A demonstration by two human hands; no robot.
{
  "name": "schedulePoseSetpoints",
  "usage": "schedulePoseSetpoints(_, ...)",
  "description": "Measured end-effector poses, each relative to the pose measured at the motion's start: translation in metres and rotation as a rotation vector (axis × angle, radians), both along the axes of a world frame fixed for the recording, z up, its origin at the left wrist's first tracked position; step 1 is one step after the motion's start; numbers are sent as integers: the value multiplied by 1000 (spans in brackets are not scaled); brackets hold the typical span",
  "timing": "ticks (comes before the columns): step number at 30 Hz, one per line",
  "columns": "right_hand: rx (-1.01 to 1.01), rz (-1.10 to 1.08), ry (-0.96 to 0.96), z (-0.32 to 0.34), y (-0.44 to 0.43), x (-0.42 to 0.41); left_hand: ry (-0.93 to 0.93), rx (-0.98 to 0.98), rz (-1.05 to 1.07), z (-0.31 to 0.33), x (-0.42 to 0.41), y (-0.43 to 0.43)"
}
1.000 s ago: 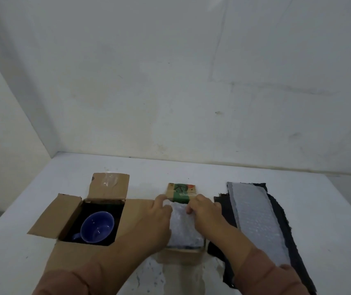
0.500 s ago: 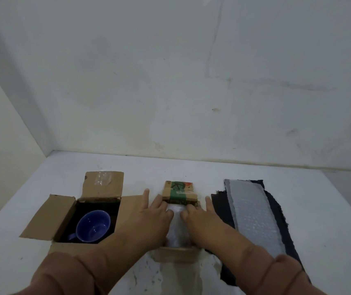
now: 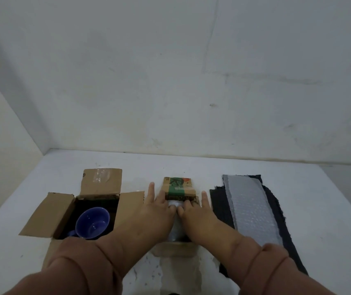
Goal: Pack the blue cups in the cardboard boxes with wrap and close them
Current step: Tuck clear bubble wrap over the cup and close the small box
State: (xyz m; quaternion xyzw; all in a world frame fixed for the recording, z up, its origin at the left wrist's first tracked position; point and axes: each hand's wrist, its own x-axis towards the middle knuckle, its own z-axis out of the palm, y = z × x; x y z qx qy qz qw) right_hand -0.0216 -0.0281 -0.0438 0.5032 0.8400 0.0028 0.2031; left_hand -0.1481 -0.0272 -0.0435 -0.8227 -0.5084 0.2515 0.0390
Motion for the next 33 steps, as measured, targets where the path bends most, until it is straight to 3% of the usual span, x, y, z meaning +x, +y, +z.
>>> schedulePoseSetpoints(7, -93, -65, 127, -2, 0, 9, -19, 22, 5, -9, -1, -8)
schedulePoseSetpoints(10, -299, -202, 580, 6, 2, 34, -96, -28, 81, 0, -2, -3)
schedulePoseSetpoints(13, -175, -466, 978, 8, -2, 82, -203, 17, 144, 18, 8, 3)
schedulePoseSetpoints(16, -106, -777, 887, -8, -14, 136, -591, 84, 145, 23, 44, -1)
schedulePoseSetpoints(19, -113, -899, 636, -30, -23, 173, -952, -227, 270, 13, 99, -9)
schedulePoseSetpoints(22, -147, -821, 548, -49, -32, 186, -1068, -602, 530, -13, 147, -13)
schedulePoseSetpoints(24, -151, -782, 585, -61, -37, 189, -1177, -752, 762, -27, 168, -10)
schedulePoseSetpoints(27, -93, -785, 677, -71, -43, 192, -1347, -813, 1040, -38, 185, -2)
schedulePoseSetpoints(29, -98, -738, 633, -77, -40, 195, -1409, -813, 1151, -38, 193, 0)
schedulePoseSetpoints(33, -90, -717, 675, -79, -38, 196, -1453, -698, 1079, -41, 206, 1)
